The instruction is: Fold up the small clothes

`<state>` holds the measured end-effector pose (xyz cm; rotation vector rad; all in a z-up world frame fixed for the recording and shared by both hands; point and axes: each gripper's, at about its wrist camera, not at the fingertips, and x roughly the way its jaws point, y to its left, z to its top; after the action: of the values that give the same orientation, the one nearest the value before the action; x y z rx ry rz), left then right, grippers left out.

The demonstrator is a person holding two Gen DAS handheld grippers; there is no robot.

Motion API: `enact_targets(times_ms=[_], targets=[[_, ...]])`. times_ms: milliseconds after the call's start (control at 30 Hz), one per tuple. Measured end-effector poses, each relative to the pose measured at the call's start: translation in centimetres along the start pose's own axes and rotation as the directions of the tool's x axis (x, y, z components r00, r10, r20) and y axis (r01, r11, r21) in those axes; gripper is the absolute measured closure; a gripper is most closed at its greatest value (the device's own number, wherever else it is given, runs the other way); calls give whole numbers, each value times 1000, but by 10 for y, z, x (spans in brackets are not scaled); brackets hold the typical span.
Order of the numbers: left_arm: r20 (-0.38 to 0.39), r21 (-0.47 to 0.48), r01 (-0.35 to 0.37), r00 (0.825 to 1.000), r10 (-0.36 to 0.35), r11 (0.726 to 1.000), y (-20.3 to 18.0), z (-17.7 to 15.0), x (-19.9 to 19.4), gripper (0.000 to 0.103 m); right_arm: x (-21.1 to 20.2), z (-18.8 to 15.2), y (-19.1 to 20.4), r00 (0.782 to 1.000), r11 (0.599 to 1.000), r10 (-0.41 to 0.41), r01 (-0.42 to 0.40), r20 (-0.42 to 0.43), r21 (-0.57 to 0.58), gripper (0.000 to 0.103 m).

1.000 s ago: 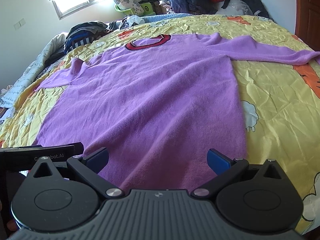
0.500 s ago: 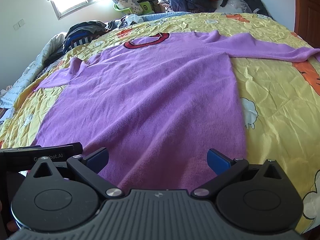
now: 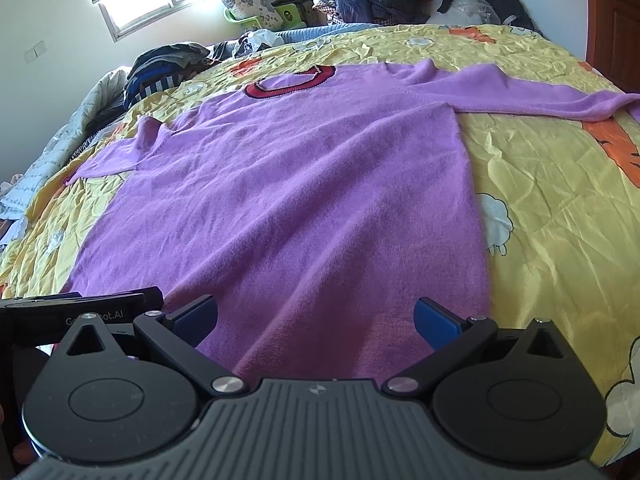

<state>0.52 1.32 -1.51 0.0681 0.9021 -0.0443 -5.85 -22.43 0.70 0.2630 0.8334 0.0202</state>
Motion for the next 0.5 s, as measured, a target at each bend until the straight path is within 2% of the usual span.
enact_targets(times_ms=[500], targets=[[0,0,-1,1000,1,1000,0,-1,0,0,0,-1,-1,1000,1000,1,-1,-3,5,0]])
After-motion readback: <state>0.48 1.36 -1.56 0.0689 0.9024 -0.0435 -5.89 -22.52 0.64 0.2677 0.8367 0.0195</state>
